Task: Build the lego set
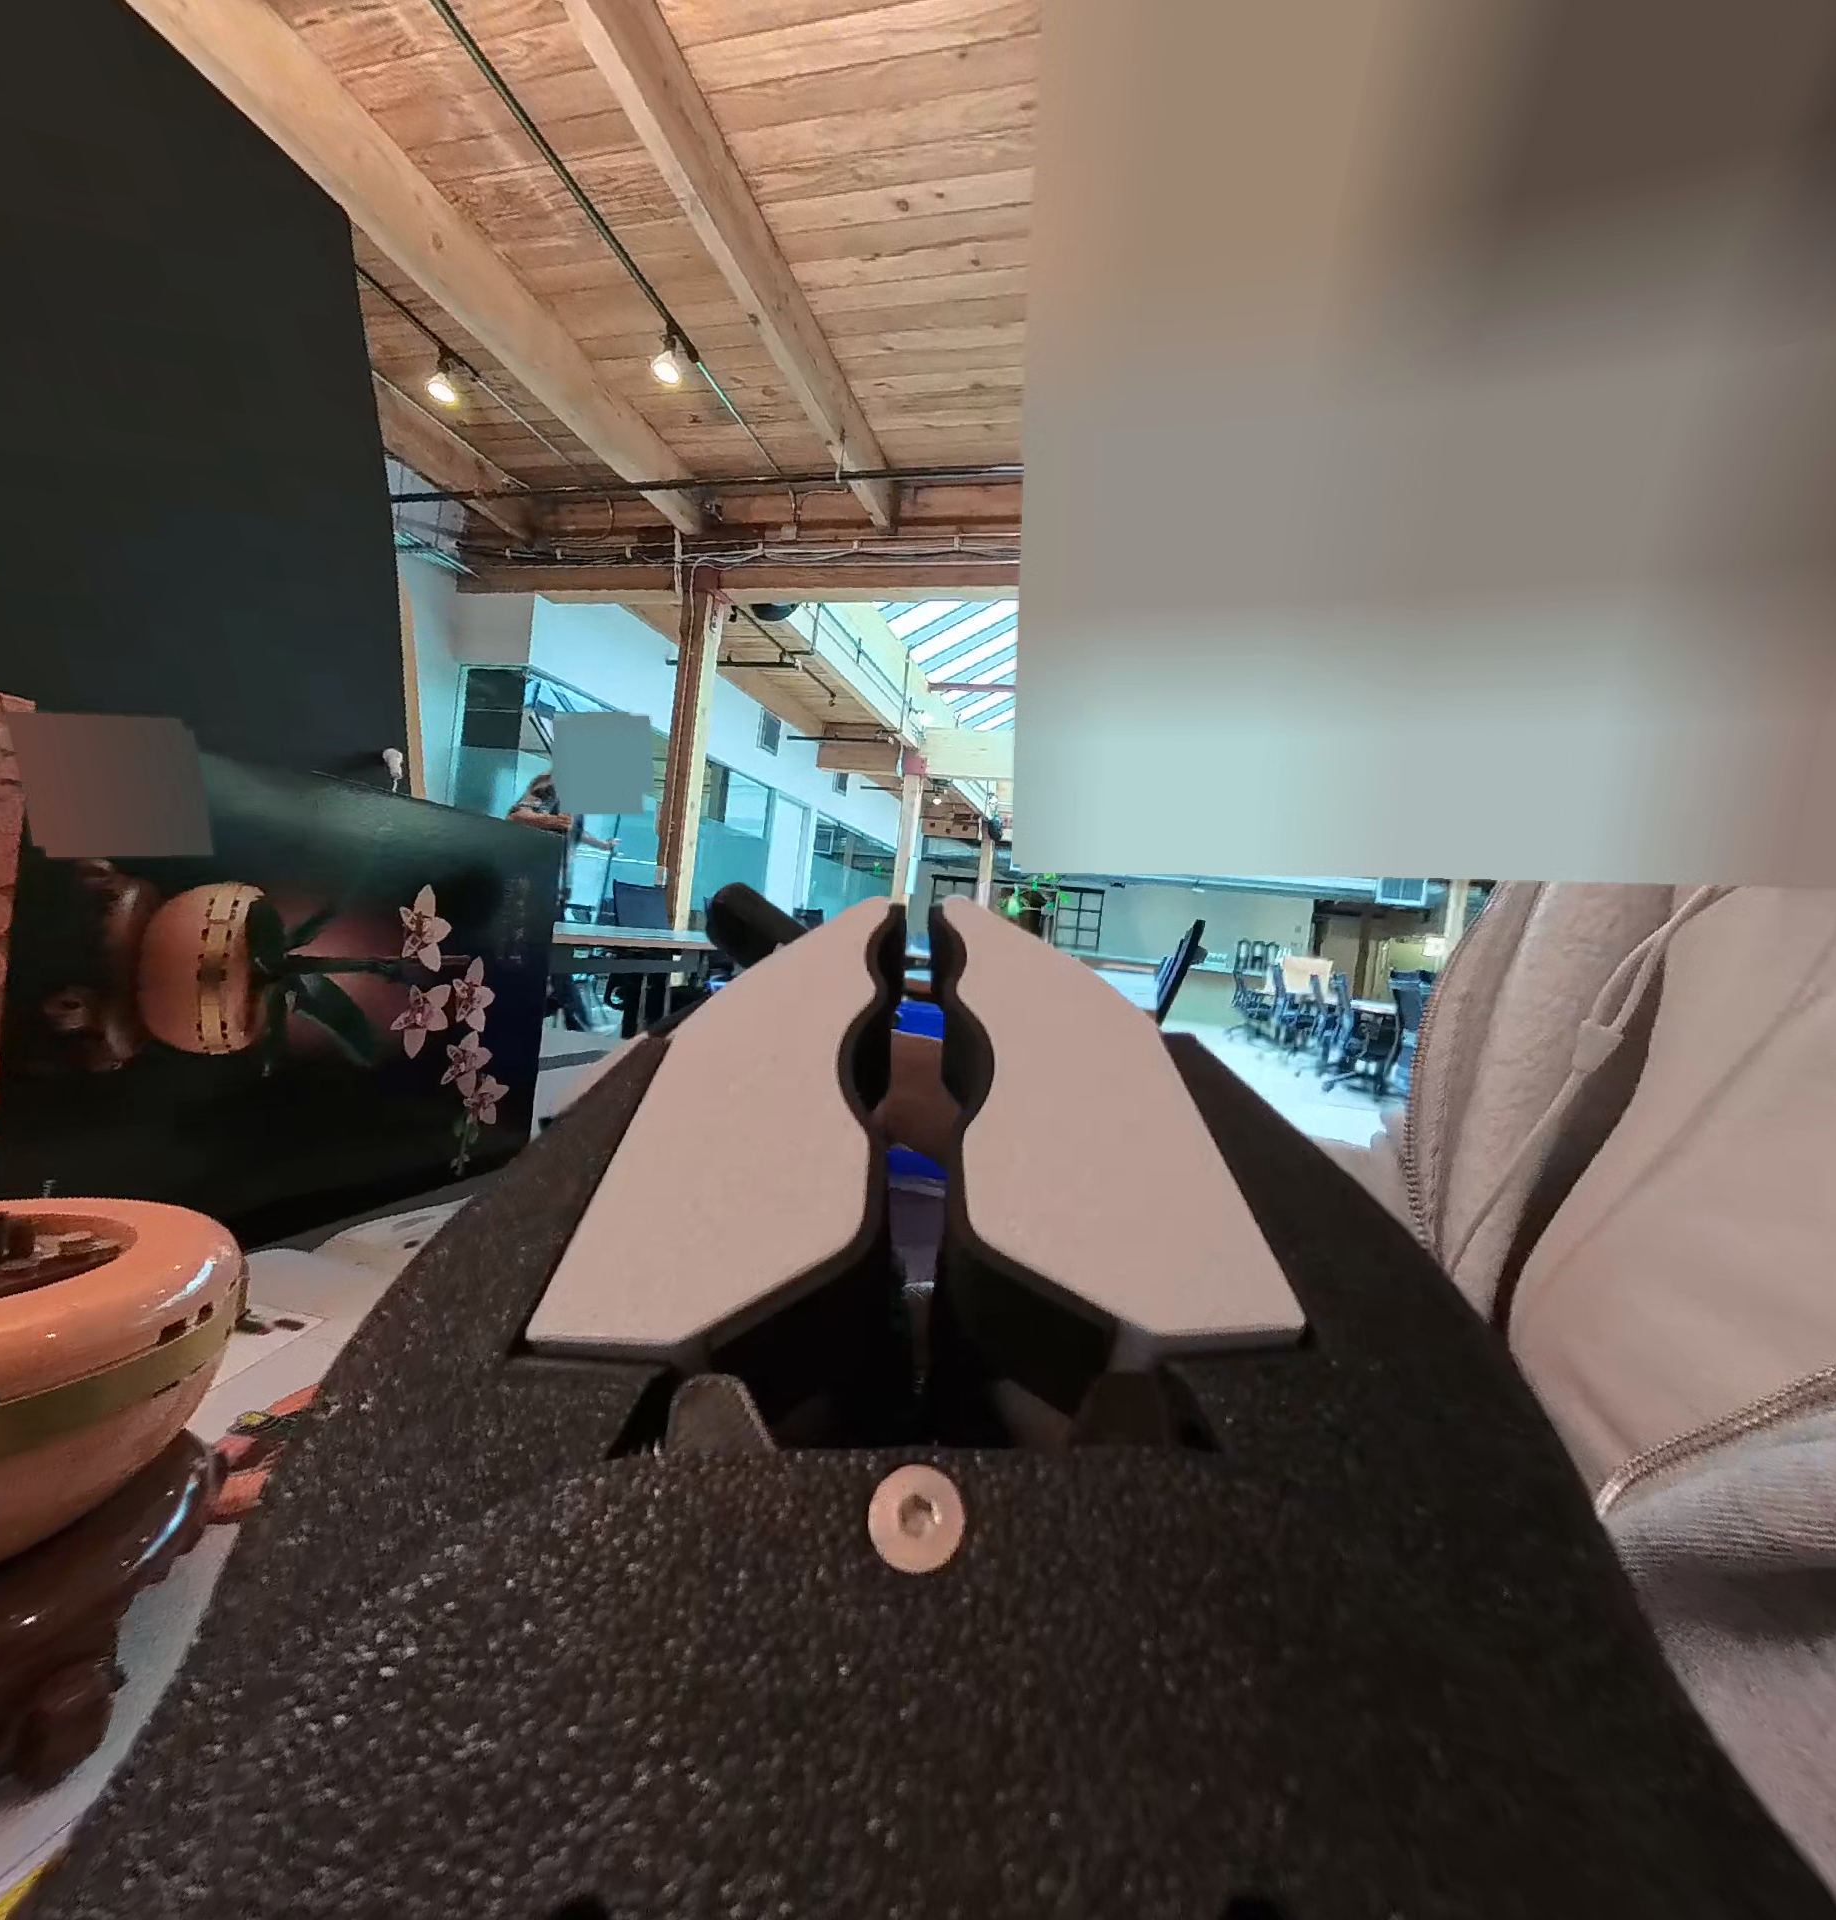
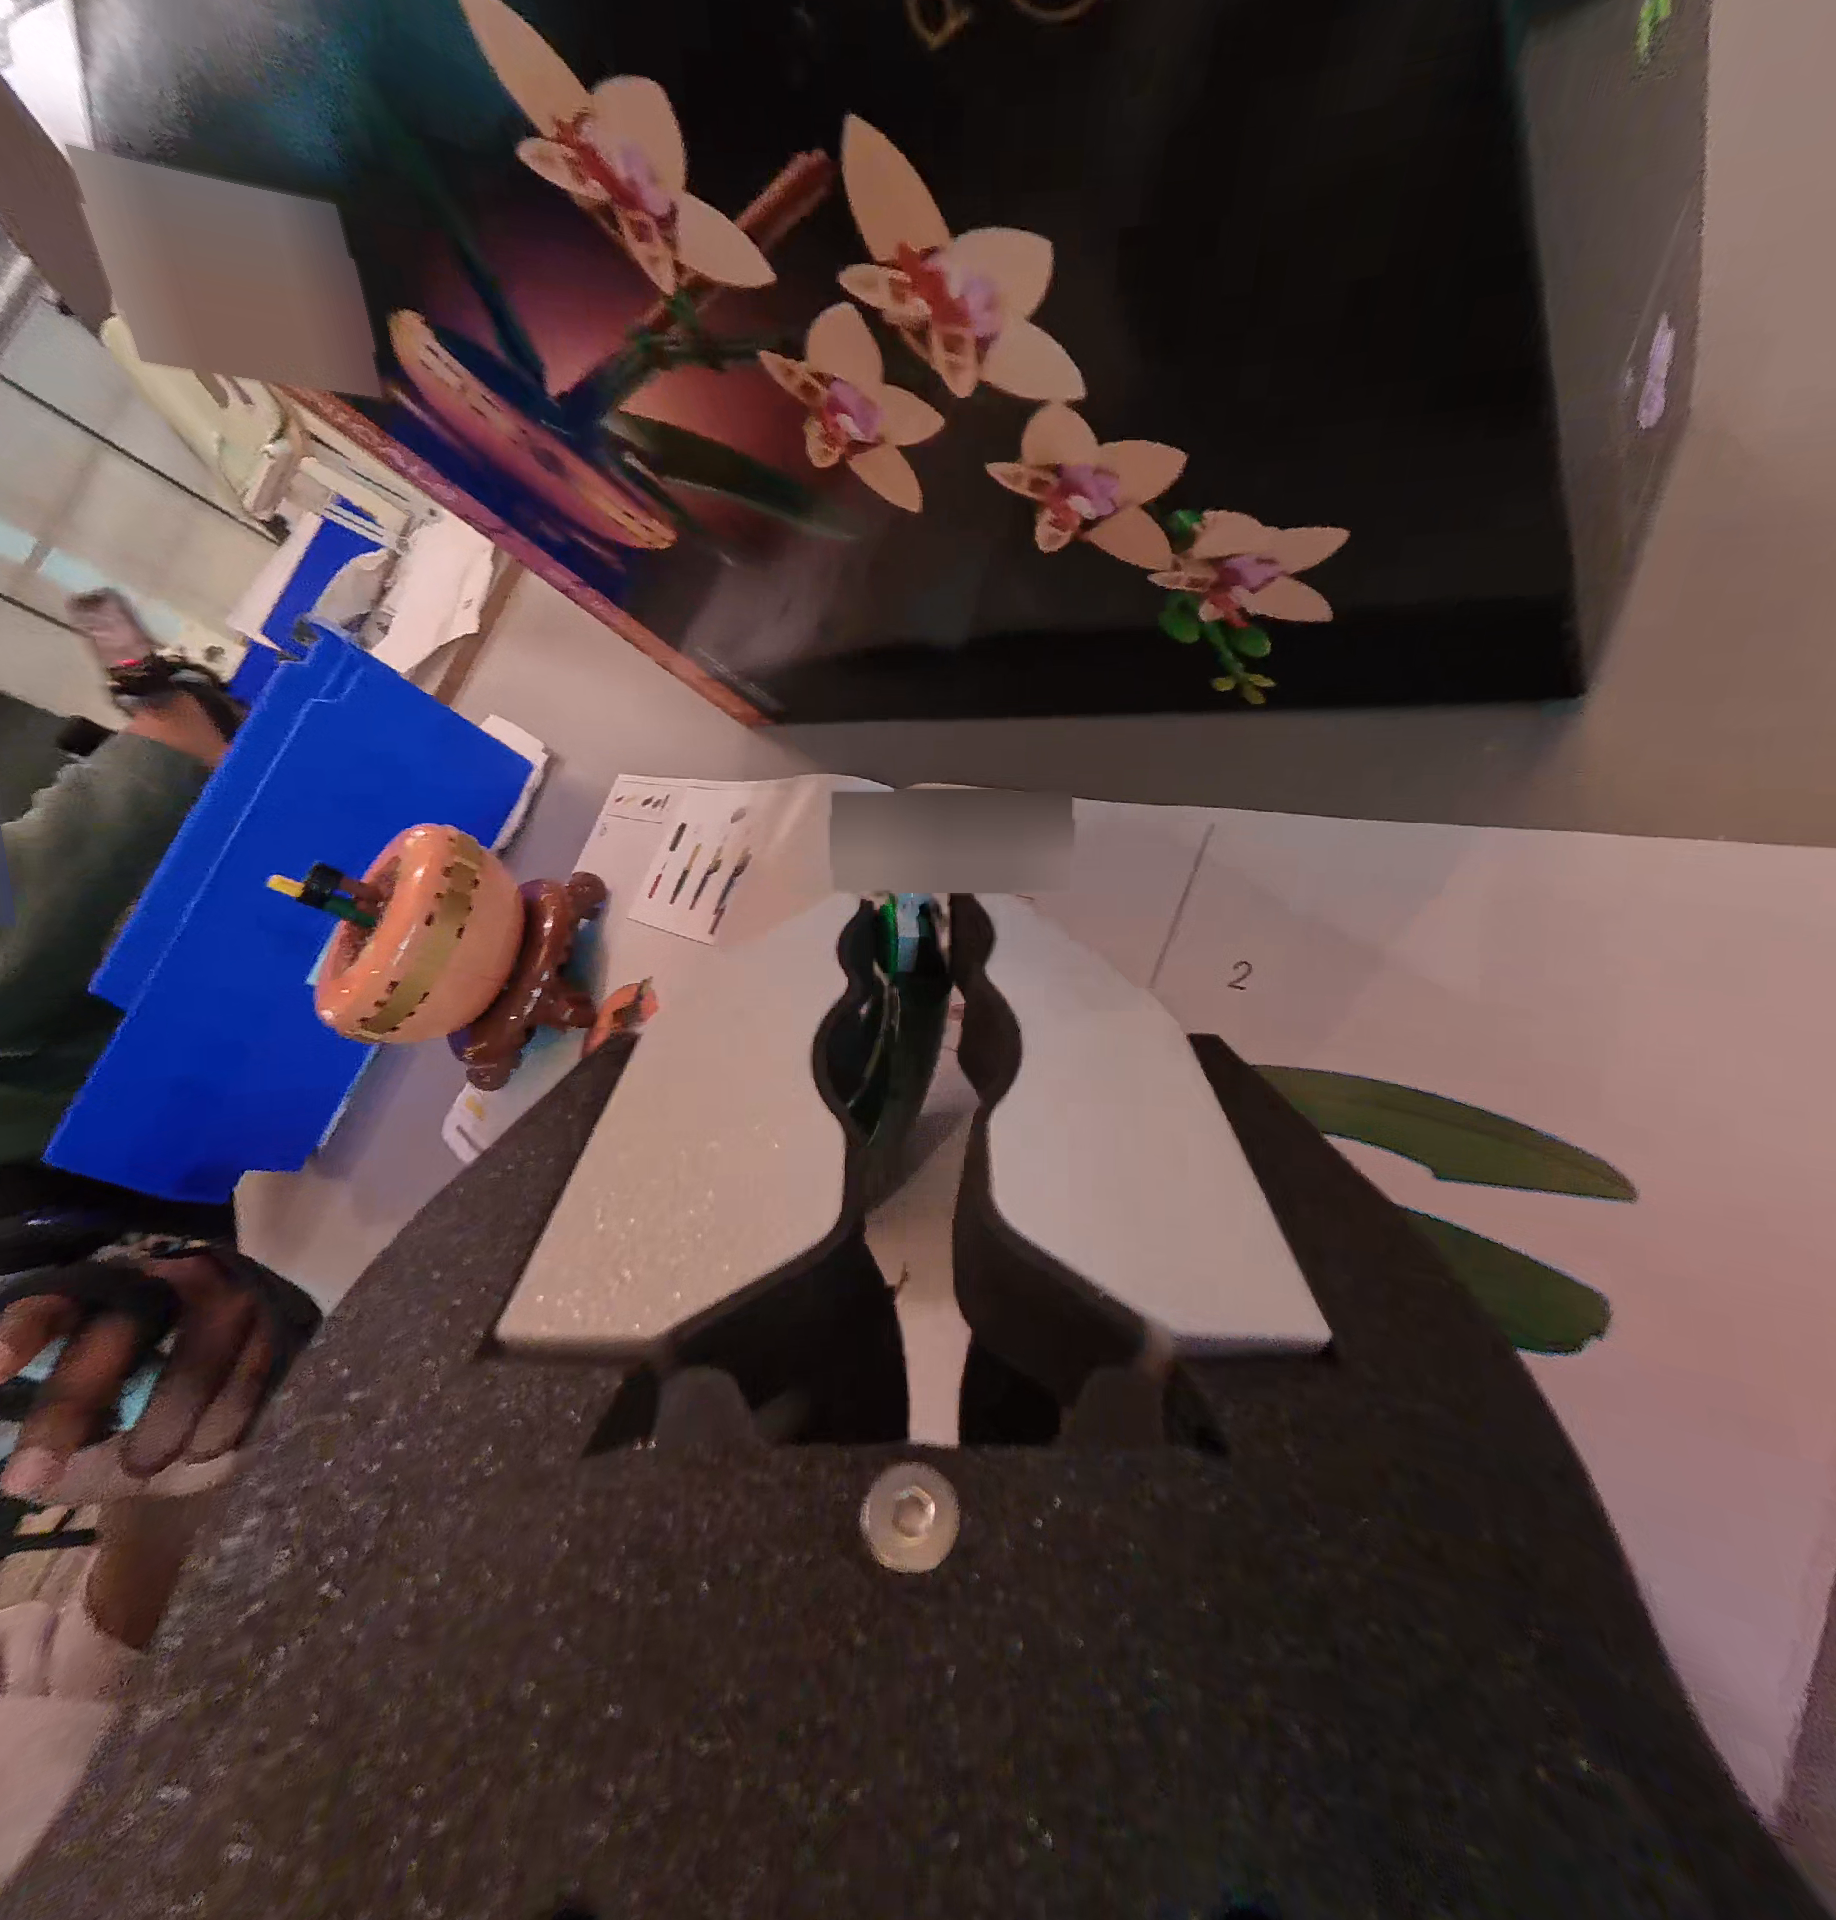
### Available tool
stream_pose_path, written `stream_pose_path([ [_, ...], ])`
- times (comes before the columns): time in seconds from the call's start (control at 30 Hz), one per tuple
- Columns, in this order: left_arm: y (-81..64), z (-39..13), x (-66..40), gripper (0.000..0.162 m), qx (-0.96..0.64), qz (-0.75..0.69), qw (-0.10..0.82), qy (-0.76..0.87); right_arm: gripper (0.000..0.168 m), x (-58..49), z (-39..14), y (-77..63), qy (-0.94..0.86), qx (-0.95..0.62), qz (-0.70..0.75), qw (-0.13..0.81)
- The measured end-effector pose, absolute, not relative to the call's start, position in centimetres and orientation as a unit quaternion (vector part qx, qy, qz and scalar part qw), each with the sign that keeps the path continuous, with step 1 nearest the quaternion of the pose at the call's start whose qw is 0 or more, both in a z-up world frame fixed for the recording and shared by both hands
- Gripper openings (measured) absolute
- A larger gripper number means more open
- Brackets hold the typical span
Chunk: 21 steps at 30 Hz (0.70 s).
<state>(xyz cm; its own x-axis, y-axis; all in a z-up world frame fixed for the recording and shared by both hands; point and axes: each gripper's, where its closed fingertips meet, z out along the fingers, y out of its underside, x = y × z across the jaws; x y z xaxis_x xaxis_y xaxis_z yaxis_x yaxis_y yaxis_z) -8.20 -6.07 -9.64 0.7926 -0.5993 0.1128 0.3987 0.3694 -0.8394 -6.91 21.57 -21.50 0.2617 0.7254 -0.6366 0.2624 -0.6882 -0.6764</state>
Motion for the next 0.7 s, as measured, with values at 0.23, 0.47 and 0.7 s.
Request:
stream_pose_path([
  [0.23, -5.1, -10.7, -7.0, 0.008, -0.508, -0.29, 0.801, 0.124, 0.082, -5.0, -18.6, 23.2, -0.384, -0.741, 0.394, 0.385],
  [0.47, -4.5, -11.2, -7.6, 0.043, -0.528, -0.323, 0.781, 0.088, 0.043, 0.1, -13.8, 17.7, -0.53, -0.576, 0.128, 0.609],
  [0.7, -3.1, -12.1, -6.9, 0.0, -0.558, -0.293, 0.772, 0.076, 0.013, -0.4, -18.6, 9.1, -0.518, -0.671, 0.396, 0.353],
])
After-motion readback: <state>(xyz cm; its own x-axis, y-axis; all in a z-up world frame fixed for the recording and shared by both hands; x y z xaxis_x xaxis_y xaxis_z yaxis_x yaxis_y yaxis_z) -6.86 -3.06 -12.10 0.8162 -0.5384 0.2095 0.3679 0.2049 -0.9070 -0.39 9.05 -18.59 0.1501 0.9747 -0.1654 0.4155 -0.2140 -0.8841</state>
